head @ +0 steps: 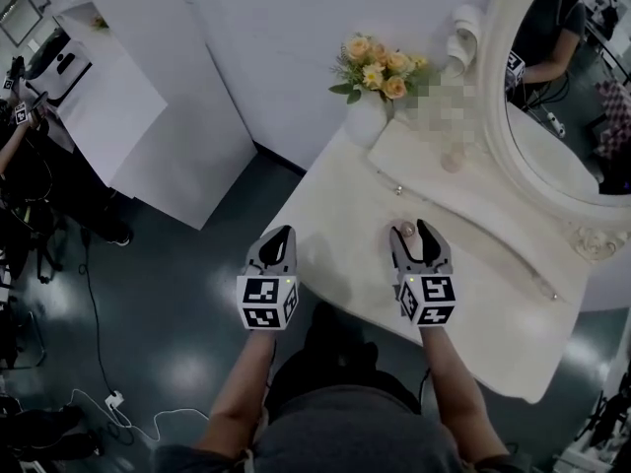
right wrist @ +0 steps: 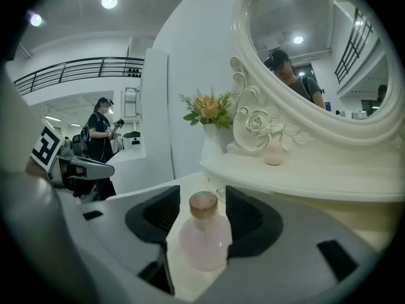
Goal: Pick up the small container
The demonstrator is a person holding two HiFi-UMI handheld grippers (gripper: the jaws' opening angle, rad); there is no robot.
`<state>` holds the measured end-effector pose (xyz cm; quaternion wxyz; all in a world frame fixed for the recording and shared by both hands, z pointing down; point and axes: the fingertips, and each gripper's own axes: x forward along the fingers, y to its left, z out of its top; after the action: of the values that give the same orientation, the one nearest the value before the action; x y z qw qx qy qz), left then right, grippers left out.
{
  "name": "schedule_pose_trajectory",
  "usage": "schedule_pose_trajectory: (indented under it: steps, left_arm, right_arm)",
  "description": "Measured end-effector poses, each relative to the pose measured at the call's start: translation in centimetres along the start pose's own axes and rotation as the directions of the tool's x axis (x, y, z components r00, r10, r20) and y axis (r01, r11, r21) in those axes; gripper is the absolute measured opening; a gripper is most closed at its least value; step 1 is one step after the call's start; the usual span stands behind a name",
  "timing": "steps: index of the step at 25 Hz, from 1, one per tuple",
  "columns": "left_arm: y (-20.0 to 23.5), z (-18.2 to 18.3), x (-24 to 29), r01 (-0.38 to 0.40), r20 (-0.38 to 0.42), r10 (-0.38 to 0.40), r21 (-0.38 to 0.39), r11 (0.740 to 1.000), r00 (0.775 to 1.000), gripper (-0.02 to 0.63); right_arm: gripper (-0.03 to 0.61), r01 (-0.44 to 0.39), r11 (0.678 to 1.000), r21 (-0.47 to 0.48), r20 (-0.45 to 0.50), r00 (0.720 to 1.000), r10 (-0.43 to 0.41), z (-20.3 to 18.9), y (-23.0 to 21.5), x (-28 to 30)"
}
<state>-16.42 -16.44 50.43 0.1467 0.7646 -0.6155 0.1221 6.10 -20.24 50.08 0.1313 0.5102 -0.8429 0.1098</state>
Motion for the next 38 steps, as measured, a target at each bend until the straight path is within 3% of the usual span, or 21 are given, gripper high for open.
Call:
schedule_pose_trajectory:
  steps: [11, 25, 38]
  left_arm:
    - [1.5, -1.0, 4.0, 0.076, -0.055, -0.077, -0.013, 0.997, 0.996, 0.008]
    - [2.9, -1.2, 6.7, 0.154, -0.078, -0.155, -0.020, 0.988, 0.985, 0.008]
    - [1.7, 0.0, 7.0, 0.225, -0.063, -0.224, 0.001, 0.974, 0.973, 0.007]
  right_arm:
    - [0.205, 0.061, 0.998, 0.011, -0.058, 0.997, -0.061, -1.4, -0.1, 2.9]
    - [0.130, 0.177, 0.984, -0.035, -0.067, 0.982, -0.179, -1.9, -1.0, 3.3]
    - [0.120, 0.187, 0.982, -0.039, -0.058, 0.980, -0.189, -1.8, -0.6, 3.1]
